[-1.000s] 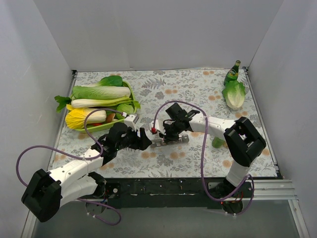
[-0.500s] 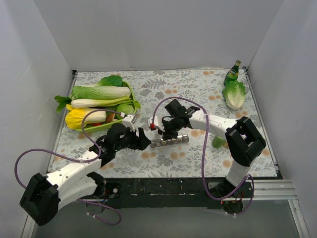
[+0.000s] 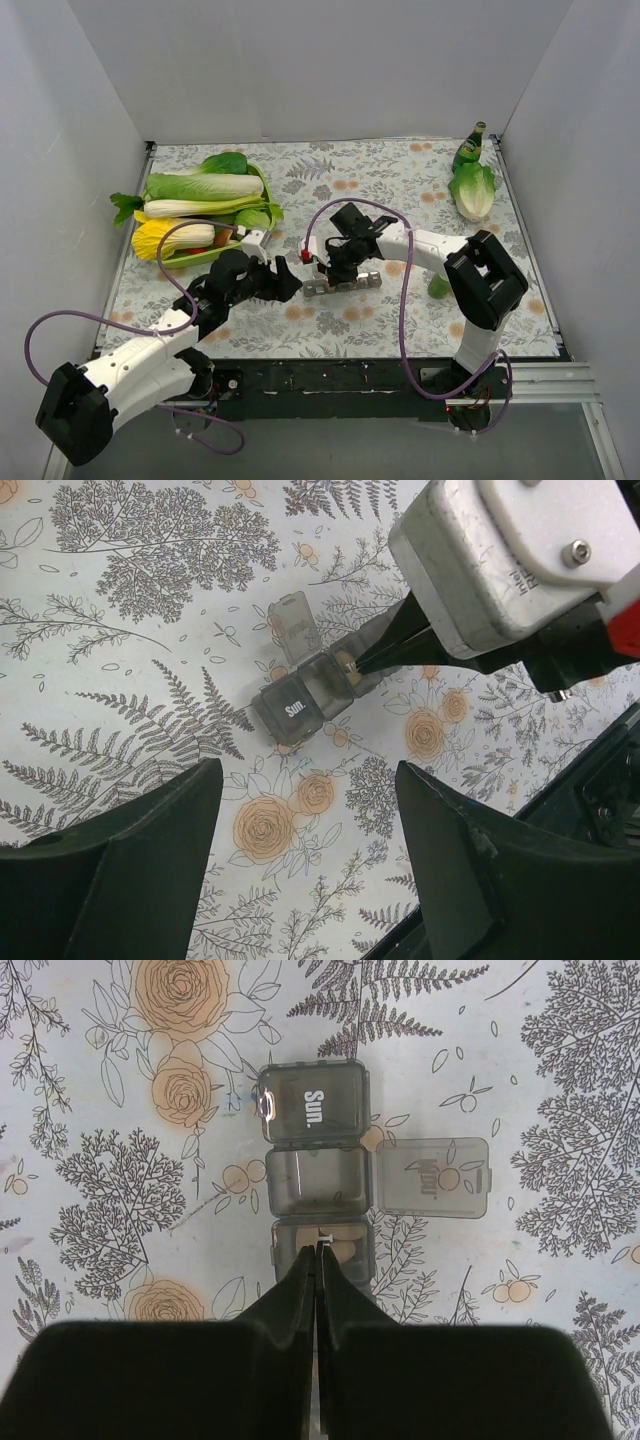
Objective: Sort the pills into containers
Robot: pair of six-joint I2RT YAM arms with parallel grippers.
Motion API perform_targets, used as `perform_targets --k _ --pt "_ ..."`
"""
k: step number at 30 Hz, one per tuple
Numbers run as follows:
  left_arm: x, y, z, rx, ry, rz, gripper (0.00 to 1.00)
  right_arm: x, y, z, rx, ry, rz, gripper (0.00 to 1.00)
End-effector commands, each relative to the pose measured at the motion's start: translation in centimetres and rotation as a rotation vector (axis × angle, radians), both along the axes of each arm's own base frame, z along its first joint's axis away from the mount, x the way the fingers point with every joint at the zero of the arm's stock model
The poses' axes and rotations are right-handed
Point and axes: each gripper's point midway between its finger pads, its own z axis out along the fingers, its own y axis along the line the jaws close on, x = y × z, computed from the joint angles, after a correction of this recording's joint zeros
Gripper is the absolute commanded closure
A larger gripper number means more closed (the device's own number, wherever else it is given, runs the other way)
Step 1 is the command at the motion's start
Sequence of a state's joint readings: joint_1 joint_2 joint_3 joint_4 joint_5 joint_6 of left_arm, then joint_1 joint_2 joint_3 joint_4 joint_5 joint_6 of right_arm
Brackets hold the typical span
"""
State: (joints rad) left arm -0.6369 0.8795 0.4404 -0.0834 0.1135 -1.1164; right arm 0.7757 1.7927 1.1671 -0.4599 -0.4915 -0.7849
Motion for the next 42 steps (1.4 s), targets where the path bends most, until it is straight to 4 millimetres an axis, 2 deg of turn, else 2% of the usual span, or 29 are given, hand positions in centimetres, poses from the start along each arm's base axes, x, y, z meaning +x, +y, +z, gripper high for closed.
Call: perform_targets --k 1,3,4,6,7,8,9,10,12,13,15,16,18,19,21,22,24,25,28,31,32,35,42 --pt "0.7 0.2 2.7 -0.026 -0.057 0.027 0.30 0.0 0.3 1.1 0.000 -0.003 0.002 0.99" --pt "0.8 0.4 3.7 -0.035 -0.077 0.034 0.27 -0.1 0.2 2.2 0.013 -0.009 0.017 0.99" --pt "0.9 0.5 4.0 -0.035 -0.085 0.042 0.26 -0.1 0.6 3.9 0.045 -0.022 0.026 0.98" --pt "0.9 0.8 5.4 -0.047 -0.112 0.051 0.22 -0.5 0.0 5.4 0.052 -0.011 0.046 0.98" --pt "1.0 0.9 6.0 -0.049 -0.126 0.055 0.20 -0.5 0.1 7.0 0.082 -0.029 0.053 0.97" --pt "0.9 1.2 6.7 -0.055 -0.142 0.069 0.18 -0.1 -0.1 8.3 0.104 -0.047 0.048 0.96" --pt "1.1 1.4 7.7 -0.064 -0.158 0.082 0.10 -0.4 -0.7 9.0 0.106 -0.049 0.065 0.95" --pt "1.1 1.6 8.2 -0.069 -0.168 0.093 0.07 -0.1 -1.4 10.9 0.148 -0.075 0.055 0.89" --pt "1.2 2.3 10.2 -0.092 -0.214 0.131 0.02 -0.1 -2.7 12.7 0.173 -0.104 0.067 0.82" --pt "1.1 2.4 10.9 -0.103 -0.232 0.134 0.02 0.3 -3.8 14.3 0.197 -0.140 0.044 0.72" --pt "0.8 2.6 12.8 -0.135 -0.275 0.125 0.02 0.5 -5.7 15.2 0.195 -0.169 0.019 0.58" --pt "0.7 2.6 13.4 -0.145 -0.287 0.120 0.02 1.5 -7.5 16.4 0.208 -0.205 -0.039 0.44" --pt "0.2 2.3 14.4 -0.160 -0.310 0.086 0.02 2.1 -10.0 17.4 0.211 -0.237 -0.114 0.31" --pt "0.1 2.2 14.9 -0.165 -0.320 0.078 0.02 3.5 -12.5 17.5 0.194 -0.249 -0.209 0.26" --pt "-0.1 2.1 15.2 -0.160 -0.332 0.058 0.02 4.4 -15.5 17.5 0.176 -0.272 -0.316 0.21" --pt "0.0 2.0 15.3 -0.155 -0.338 0.054 0.02 5.5 -18.5 18.1 0.166 -0.303 -0.435 0.17" --pt "0.0 2.0 15.4 -0.140 -0.348 0.041 0.02 5.9 -21.6 18.5 0.143 -0.324 -0.534 0.16" --pt "0.0 1.9 15.4 -0.134 -0.352 0.033 0.02 6.2 -24.1 18.3 0.110 -0.332 -0.612 0.14" --pt "-0.1 1.8 15.0 -0.108 -0.364 0.007 0.02 5.6 -29.1 17.9 0.027 -0.328 -0.714 0.12" --pt "-0.1 1.5 14.2 -0.090 -0.364 -0.015 0.02 3.8 -31.1 16.6 -0.055 -0.265 -0.697 0.11" --pt "-0.2 1.4 13.5 -0.085 -0.353 -0.025 0.02 2.4 -30.9 15.7 -0.079 -0.207 -0.665 0.11" --pt "-0.6 0.7 13.1 -0.108 -0.353 -0.067 0.02 0.9 -30.2 13.4 -0.075 -0.130 -0.619 0.11" --pt "-2.0 -0.3 12.3 -0.151 -0.330 -0.145 0.02 0.0 -28.5 10.0 -0.099 -0.154 -0.472 0.10"
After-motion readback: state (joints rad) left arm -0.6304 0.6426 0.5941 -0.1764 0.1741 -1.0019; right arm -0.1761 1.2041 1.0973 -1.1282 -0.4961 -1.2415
